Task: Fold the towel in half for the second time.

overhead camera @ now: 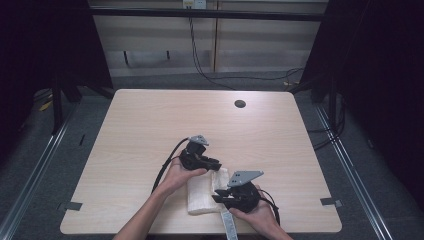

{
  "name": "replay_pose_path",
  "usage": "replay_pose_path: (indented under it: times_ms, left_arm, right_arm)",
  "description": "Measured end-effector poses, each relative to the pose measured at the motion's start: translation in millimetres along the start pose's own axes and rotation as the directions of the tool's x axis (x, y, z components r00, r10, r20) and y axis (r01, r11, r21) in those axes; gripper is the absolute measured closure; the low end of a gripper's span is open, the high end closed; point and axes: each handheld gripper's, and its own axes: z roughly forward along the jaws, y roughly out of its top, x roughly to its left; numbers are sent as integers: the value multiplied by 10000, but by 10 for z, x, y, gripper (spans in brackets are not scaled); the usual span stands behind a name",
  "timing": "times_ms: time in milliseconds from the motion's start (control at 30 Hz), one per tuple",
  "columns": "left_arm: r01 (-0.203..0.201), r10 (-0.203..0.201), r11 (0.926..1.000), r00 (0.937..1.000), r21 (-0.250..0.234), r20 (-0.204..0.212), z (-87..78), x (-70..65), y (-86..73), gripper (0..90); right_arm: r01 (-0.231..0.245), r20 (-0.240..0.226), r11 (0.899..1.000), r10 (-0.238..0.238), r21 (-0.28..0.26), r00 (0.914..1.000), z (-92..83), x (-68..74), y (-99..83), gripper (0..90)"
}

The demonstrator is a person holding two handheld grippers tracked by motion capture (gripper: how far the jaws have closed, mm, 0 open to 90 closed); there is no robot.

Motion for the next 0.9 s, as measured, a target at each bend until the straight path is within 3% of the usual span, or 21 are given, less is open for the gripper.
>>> replay_pose_path:
  times_ms: [167, 200, 233, 333, 367, 467, 600, 633, 700, 767, 800, 900]
  left_arm:
    - [-63, 65, 9999, 9999, -153, 121, 14, -32, 7, 707]
    - [-130, 132, 9999, 9997, -68, 192, 11, -52, 12, 680]
    - [-287, 287, 9996, 9996, -54, 37, 0, -81, 23, 582]
    - [-263, 263, 9994, 9997, -232, -14, -23, -87, 39, 527]
    - [-269, 261, 9991, 9994, -335, -234, -57, -77, 60, 464]
    - [-268, 254, 9986, 9992, -464, -299, -89, -63, 75, 429]
    - [-266, 231, 9979, 9979, -586, -603, -175, -60, 77, 419]
    - [-322, 280, 9978, 9969, -572, -731, -205, -69, 69, 419]
    - [-446, 398, 9975, 9955, -552, -862, -247, -93, 47, 422]
    - [-546, 470, 9969, 9906, -561, -1283, -287, -121, 14, 440]
    - [-717, 656, 9965, 9896, -436, -1277, -325, -127, -13, 453]
    - [-756, 691, 9964, 9862, -380, -1504, -375, -148, -26, 468]
  right_arm:
    - [-35, 513, 9999, 27, 146, 9987, -70, -5, -60, 690]
    - [-48, 562, 9999, 39, 162, 9984, -89, -5, -64, 687]
    - [133, 864, 9999, -136, 45, 9962, -165, -7, -66, 682]
    - [-39, 833, 10000, 46, -82, 9965, -207, -38, -72, 665]
    - [-134, 1002, 9999, 128, 54, 9949, -217, -79, -85, 644]
    - [-315, 1083, 9993, 290, 214, 9937, -207, -117, -101, 602]
    - [-385, 1269, 9990, 356, 204, 9913, -223, -141, -125, 567]
    - [-312, 1430, 9994, 327, -126, 9892, -276, -155, -118, 586]
    - [-353, 1325, 9984, 409, -439, 9903, -325, -187, -103, 608]
    - [-380, 1229, 9979, 442, -522, 9914, -362, -232, -87, 618]
    - [-386, 1314, 9978, 454, -534, 9903, -376, -247, -82, 620]
    - [-430, 1275, 9975, 499, -567, 9906, -397, -286, -76, 613]
